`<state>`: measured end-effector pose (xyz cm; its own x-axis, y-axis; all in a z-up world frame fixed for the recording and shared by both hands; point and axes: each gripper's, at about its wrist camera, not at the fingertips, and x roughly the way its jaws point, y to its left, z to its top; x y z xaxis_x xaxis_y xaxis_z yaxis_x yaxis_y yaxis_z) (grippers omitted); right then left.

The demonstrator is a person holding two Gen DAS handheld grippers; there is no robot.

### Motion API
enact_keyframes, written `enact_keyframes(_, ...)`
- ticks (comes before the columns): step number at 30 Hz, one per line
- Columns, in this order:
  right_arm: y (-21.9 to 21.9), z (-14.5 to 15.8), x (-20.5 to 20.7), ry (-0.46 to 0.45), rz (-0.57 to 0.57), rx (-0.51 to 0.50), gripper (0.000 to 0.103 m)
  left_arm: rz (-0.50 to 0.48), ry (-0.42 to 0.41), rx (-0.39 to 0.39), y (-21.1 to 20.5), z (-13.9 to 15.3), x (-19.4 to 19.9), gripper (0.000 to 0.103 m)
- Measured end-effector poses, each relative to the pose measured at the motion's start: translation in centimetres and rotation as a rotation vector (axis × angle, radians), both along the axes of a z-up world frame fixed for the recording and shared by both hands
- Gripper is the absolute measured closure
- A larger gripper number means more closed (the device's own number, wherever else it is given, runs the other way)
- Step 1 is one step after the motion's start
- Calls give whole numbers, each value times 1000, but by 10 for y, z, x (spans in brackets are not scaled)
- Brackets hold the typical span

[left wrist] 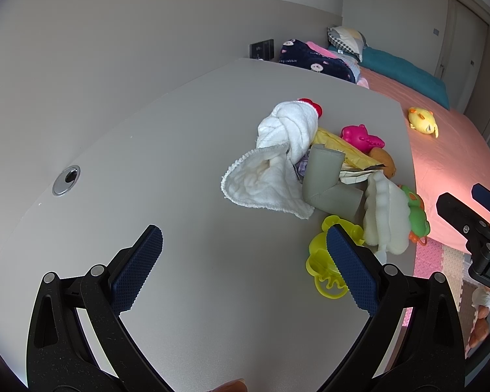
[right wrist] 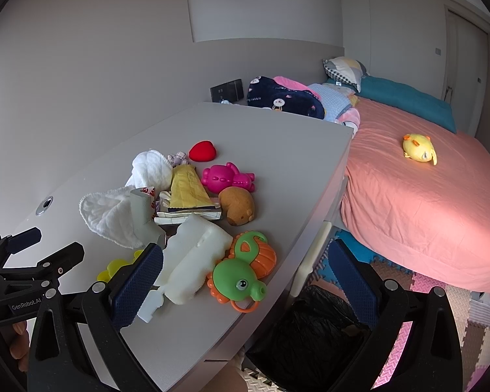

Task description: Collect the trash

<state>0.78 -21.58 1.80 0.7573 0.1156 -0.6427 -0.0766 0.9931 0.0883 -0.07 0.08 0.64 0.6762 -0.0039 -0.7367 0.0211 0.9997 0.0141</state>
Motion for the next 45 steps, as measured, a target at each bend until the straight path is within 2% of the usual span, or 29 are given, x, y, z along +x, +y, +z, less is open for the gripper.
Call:
enact_keyframes(19, 1, 0, 1, 7, 1, -4, 3, 1, 7, 5, 0, -5, 1, 6)
enact_keyframes(27, -3, -13, 4, 20, 5, -3, 3, 9, 25, -21, 6, -13, 5, 6)
enact_keyframes(33, -6, -19, 9, 33, 31, 15, 3, -19, 38, -8, 3, -18, 7, 6)
enact_keyframes(39, -10, -24, 18, 38, 43, 44, 3, 15, 54, -51, 15, -21, 15, 6)
enact_keyframes(42, -10, -26, 20, 48, 67, 66, 8, 26, 58, -88, 23, -22, 18, 6)
enact_keyframes(45, -7, -32, 15, 43, 94, 46, 13, 36, 51, -99, 28, -21, 19, 6)
